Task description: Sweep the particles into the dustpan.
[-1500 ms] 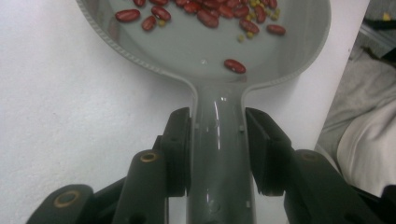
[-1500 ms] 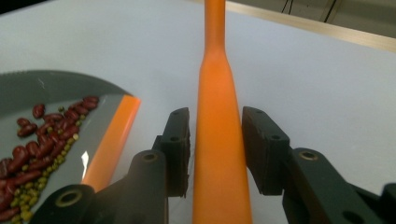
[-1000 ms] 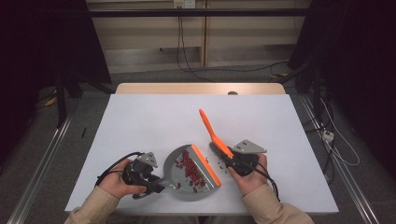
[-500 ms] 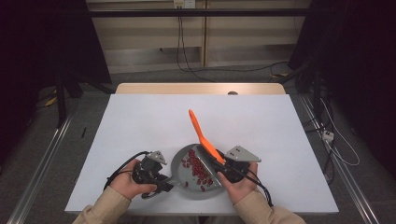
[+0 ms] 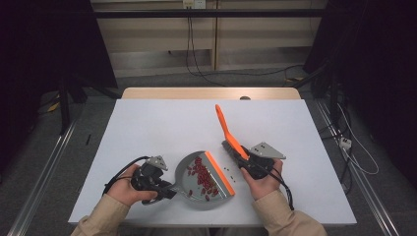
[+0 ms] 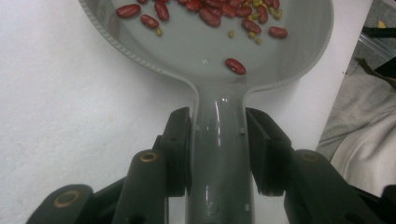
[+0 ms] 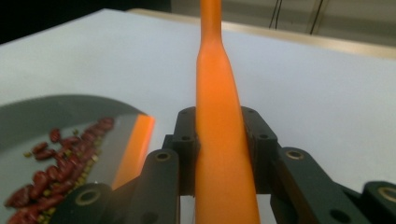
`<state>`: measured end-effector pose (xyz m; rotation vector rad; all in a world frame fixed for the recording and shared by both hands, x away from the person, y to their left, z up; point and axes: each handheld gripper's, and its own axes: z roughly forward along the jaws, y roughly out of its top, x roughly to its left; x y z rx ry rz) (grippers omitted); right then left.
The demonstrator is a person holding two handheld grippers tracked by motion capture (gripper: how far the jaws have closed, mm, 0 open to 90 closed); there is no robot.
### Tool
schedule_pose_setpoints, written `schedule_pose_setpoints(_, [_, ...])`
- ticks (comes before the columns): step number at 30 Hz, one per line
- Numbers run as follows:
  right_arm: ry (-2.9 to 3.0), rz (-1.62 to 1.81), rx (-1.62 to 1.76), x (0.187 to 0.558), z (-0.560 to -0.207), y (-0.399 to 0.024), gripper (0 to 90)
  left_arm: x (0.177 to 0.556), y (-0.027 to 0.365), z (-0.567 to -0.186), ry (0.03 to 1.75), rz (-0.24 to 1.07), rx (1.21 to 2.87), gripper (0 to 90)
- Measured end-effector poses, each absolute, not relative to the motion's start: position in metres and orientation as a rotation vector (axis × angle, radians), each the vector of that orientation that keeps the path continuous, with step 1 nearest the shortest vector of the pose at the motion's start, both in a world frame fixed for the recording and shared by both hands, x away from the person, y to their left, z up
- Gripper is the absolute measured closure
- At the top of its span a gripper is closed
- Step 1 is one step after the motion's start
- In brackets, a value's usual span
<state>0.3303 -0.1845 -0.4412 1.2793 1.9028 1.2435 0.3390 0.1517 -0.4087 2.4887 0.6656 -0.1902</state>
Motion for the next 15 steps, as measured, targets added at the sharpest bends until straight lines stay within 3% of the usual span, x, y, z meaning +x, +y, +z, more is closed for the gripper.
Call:
schedule_pose_setpoints(3, [1.941, 1.205, 1.256, 0.33, -0.444, -0.183, 70.4, 0.338, 0.15, -0.411, 0.682, -0.197, 2.485, 62.8])
schedule_pose_setpoints(8, [2.024, 1.131, 1.263, 0.334, -0.429, -0.178, 61.6, 0.338, 0.15, -0.412, 0.689, -0.197, 2.482, 62.8])
schedule_pose_setpoints(12, [2.145, 1.0, 1.266, 0.342, -0.421, -0.176, 70.3, 0.338, 0.15, -0.412, 0.69, -0.195, 2.485, 62.8])
schedule_pose_setpoints(15, [2.159, 1.014, 1.303, 0.34, -0.42, -0.177, 71.1, 0.339, 0.149, -0.413, 0.673, -0.195, 2.5, 62.7])
